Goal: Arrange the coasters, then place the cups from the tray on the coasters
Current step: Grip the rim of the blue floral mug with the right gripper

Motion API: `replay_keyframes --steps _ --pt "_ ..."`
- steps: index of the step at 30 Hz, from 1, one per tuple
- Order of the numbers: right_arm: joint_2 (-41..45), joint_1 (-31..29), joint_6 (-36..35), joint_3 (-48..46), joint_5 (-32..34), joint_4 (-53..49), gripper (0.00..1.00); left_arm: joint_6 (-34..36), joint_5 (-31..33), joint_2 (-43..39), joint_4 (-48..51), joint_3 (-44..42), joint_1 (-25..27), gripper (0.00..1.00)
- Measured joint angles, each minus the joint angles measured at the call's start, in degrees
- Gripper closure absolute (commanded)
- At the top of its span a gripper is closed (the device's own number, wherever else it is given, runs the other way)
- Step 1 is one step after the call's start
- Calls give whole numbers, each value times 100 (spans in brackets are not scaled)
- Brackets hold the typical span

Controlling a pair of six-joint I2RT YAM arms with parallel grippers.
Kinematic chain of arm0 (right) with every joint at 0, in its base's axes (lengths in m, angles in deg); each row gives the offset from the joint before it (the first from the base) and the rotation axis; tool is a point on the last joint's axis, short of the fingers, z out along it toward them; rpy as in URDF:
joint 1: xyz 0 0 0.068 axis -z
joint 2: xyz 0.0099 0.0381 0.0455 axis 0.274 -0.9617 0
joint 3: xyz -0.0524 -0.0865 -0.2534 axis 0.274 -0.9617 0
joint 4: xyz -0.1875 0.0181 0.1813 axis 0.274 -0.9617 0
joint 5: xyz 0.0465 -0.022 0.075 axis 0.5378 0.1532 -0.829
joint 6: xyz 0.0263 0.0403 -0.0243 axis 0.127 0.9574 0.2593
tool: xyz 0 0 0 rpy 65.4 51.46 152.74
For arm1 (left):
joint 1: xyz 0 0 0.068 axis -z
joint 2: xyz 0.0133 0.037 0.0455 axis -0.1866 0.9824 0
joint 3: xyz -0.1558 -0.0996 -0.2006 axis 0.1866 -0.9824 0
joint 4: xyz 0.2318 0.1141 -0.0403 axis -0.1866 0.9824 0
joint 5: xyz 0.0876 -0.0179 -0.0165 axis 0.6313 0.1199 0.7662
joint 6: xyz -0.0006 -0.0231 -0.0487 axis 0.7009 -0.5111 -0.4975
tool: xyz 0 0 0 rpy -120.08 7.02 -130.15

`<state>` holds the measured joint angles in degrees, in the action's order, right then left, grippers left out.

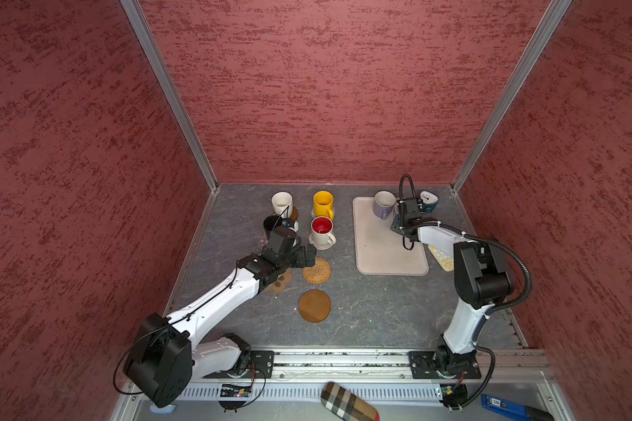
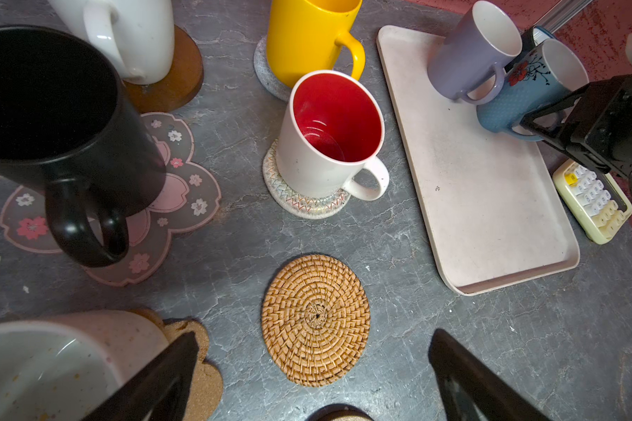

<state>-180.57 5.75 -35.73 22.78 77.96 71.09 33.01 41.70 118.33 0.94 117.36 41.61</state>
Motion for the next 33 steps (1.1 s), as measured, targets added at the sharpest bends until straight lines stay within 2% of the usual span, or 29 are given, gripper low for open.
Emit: replay_keyframes --steps 10,14,20,33 --pt "-26 55 -175 94 -98 -13 78 39 -83 2 -11 -20 -4 1" --pt "-83 61 -299 175 -129 -37 92 37 -98 17 -24 -20 -4 1" --pt "-105 74 -481 223 -208 -92 99 39 -120 35 -59 -20 -4 0" --pt "33 116 -970 208 -693 -166 100 26 -240 -256 33 -17 -70 1"
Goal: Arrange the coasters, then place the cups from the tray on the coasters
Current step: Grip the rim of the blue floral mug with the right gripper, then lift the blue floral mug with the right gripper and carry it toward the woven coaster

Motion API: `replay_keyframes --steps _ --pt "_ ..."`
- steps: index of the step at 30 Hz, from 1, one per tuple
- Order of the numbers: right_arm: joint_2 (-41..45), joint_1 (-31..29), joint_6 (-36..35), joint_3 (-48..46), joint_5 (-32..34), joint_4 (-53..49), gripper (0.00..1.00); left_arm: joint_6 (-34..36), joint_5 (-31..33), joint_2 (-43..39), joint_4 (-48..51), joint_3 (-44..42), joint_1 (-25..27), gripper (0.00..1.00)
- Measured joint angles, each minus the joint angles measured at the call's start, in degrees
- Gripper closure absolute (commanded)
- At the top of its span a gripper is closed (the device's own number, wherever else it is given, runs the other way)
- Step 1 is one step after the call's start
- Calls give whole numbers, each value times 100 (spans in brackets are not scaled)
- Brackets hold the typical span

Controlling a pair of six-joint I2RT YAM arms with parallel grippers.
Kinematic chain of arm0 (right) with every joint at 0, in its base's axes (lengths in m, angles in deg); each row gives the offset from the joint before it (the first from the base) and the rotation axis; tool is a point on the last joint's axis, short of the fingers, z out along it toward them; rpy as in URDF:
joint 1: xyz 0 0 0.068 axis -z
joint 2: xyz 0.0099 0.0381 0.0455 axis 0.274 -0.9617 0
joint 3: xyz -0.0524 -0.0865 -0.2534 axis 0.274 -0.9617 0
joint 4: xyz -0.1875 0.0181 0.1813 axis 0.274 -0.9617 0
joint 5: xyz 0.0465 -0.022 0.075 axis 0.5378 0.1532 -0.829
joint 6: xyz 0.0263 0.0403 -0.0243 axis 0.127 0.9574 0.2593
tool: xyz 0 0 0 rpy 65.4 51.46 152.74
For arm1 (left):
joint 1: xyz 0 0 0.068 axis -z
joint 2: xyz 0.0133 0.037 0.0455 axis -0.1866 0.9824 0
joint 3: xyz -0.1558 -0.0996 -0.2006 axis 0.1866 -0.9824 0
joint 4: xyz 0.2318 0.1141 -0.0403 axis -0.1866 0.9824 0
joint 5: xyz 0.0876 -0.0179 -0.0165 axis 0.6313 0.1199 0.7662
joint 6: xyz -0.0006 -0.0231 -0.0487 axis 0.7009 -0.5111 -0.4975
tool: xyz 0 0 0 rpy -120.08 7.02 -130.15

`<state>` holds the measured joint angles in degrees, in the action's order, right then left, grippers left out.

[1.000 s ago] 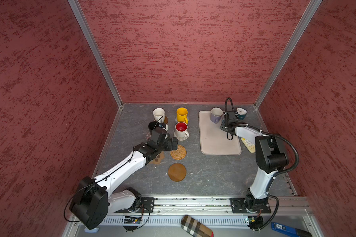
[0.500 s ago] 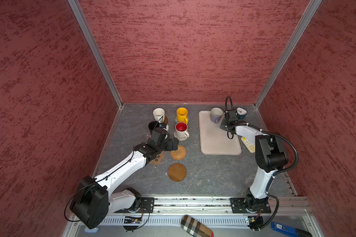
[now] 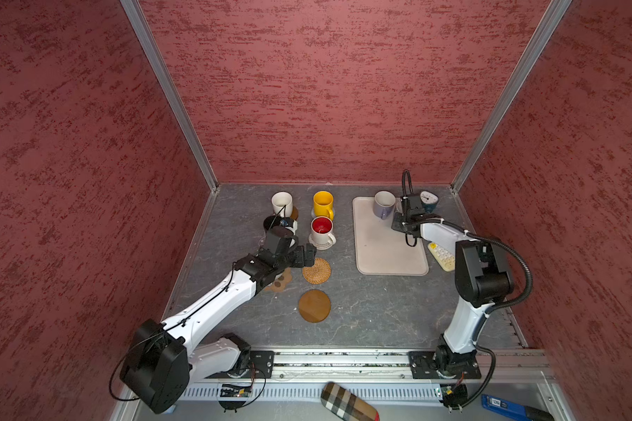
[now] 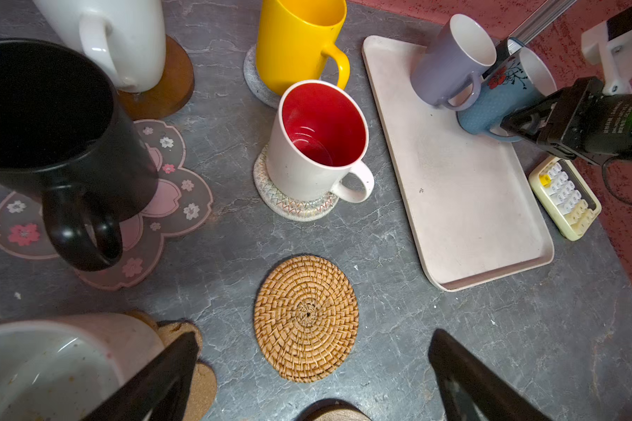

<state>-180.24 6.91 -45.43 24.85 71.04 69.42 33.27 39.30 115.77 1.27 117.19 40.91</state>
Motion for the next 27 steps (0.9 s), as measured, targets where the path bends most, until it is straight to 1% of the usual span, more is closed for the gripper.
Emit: replay_keyframes --steps 4,14,22,27 --pt "267 -7 -70 -179 -162 -85 100 -7 0 -114 90 17 0 1" --pt "1272 -7 -127 -730 -549 -317 100 -15 7 -435 422 103 -2 1" --pt "2481 -109 -201 -1567 -955 -533 100 -70 2 -776 688 203 -7 0" --pt "3029 -348 -229 -1797 -1185 -601 100 -166 -61 -975 787 223 -46 1"
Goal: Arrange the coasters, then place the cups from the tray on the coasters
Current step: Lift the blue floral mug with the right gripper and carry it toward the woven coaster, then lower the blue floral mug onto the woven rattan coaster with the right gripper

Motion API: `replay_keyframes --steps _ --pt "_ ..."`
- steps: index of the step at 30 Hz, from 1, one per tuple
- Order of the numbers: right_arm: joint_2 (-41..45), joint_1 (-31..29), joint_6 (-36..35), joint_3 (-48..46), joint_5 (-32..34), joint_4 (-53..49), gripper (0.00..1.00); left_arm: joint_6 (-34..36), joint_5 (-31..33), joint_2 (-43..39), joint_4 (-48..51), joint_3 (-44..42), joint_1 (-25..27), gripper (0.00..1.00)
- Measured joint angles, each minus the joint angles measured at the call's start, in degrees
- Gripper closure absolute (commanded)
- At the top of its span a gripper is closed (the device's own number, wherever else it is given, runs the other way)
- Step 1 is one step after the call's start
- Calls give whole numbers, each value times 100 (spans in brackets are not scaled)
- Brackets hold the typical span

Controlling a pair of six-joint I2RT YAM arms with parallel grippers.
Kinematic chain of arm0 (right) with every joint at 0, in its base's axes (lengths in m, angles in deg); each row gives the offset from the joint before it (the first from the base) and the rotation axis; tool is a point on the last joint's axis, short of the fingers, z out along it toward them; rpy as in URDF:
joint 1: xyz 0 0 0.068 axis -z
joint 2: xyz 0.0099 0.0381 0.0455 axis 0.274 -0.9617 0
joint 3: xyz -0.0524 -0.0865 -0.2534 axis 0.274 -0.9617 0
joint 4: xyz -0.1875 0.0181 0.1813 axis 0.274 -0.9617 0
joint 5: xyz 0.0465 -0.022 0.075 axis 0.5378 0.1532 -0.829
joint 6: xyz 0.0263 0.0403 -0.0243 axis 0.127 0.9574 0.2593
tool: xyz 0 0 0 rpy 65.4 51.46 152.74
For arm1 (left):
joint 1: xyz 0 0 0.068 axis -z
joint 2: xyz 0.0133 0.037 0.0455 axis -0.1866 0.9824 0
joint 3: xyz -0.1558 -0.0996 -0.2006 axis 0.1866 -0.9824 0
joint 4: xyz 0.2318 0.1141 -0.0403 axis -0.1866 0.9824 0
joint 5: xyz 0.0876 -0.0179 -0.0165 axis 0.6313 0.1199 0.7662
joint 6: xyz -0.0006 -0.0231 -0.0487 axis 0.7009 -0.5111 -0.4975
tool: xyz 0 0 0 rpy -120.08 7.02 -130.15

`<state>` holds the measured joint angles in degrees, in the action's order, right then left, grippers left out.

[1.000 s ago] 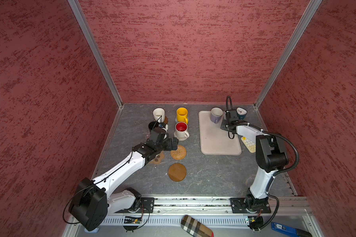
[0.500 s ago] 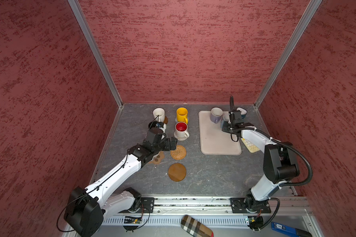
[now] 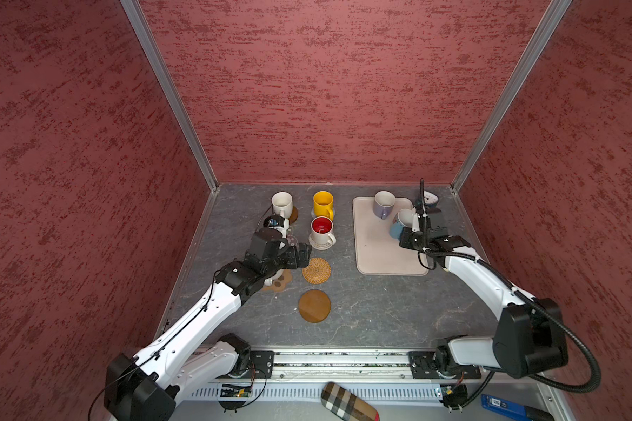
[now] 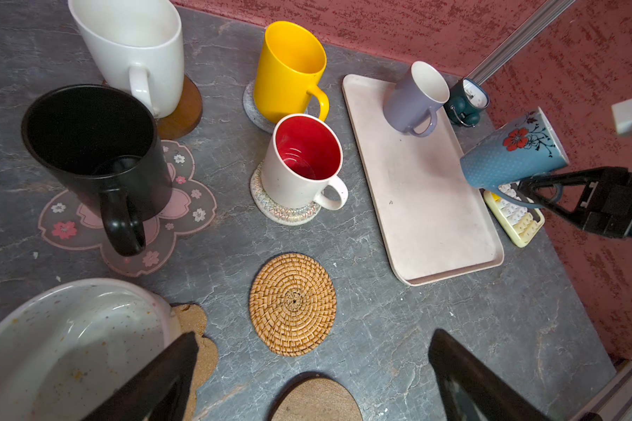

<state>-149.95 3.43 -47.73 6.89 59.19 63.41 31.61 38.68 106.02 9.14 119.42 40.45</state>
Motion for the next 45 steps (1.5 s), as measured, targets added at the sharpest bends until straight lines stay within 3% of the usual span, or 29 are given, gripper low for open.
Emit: replay_keyframes --steps 12,19,27,45 --pt "935 -1132 -177 -483 -498 33 100 -275 -378 -33 247 46 -216 1" --pt "1058 -1878 -457 -584 -638 107 100 -339 -483 -249 365 48 -452 0" --pt "702 -2686 -876 -584 -658 337 100 -376 -645 -407 498 46 -848 1" --pt "-452 -3139 -1340 -262 -962 1117 100 -389 -1067 -662 533 -426 -1576 1"
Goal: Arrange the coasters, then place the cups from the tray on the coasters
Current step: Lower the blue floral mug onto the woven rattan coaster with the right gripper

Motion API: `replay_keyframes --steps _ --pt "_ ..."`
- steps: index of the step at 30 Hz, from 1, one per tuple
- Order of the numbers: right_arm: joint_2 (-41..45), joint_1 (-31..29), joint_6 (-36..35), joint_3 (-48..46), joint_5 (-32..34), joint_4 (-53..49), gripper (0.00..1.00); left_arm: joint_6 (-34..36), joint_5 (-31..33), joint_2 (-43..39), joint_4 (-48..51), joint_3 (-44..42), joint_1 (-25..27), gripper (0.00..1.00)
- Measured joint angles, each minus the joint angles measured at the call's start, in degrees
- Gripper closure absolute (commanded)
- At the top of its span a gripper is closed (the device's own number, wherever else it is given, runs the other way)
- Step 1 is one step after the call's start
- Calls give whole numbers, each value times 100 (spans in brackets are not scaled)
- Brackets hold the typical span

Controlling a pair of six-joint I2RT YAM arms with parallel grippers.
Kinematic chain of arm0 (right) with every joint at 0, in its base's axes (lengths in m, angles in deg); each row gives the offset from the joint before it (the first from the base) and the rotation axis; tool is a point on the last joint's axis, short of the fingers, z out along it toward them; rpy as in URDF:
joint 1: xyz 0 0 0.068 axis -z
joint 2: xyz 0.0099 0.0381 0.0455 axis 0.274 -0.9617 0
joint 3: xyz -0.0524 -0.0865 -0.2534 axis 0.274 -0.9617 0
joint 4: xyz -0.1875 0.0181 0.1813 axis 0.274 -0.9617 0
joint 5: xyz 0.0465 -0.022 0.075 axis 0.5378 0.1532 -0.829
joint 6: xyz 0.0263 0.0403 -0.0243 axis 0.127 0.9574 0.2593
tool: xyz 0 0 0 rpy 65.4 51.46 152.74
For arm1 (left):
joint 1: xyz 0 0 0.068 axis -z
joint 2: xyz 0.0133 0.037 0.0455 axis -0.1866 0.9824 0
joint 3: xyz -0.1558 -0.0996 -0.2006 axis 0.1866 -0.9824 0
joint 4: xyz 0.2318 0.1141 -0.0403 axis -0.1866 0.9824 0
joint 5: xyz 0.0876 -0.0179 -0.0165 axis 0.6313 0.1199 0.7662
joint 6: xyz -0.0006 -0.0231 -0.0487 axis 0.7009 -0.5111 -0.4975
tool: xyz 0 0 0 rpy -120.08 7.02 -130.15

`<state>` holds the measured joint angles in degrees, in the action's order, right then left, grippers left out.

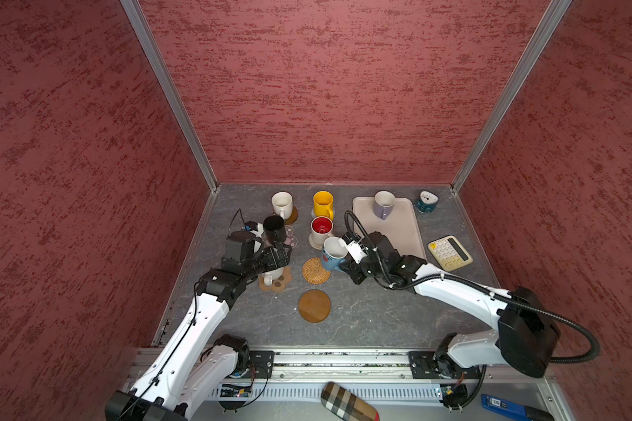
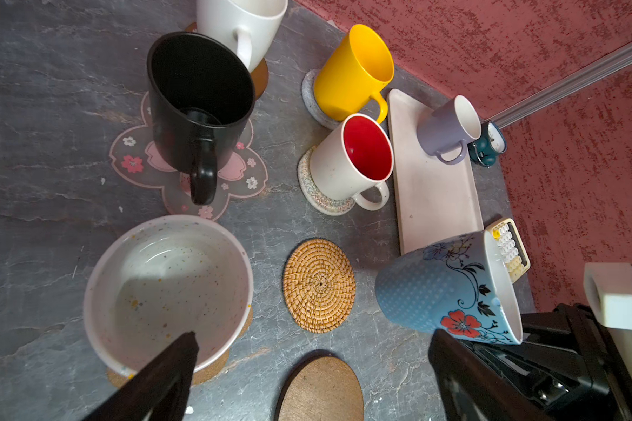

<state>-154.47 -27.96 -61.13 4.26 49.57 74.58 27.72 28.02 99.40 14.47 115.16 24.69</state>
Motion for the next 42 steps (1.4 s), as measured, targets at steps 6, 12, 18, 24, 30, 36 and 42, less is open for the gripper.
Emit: replay_keyframes --steps 6,12,18,24,30,36,42 --pt "-442 -118 -87 249 -4 125 100 -4 -94 0 -111 -162 -146 0" --pt "-955 -212 -214 439 -4 168 100 -7 -116 0 -197 -173 -184 1" --pt "-1196 -245 -310 503 7 173 100 -4 -136 -13 -238 -249 -184 0" --pt "-1405 -251 -365 640 72 166 100 -7 -175 -9 -243 -273 -195 1" --pt "-1547 -284 -476 850 190 175 100 -7 -184 -9 -245 -273 -205 0" --pt "-1637 -332 -612 857 363 177 100 -7 -184 -9 -243 -273 -205 1" --pt "-1676 -343 -710 857 435 179 100 -7 -184 -9 -245 -273 -205 0"
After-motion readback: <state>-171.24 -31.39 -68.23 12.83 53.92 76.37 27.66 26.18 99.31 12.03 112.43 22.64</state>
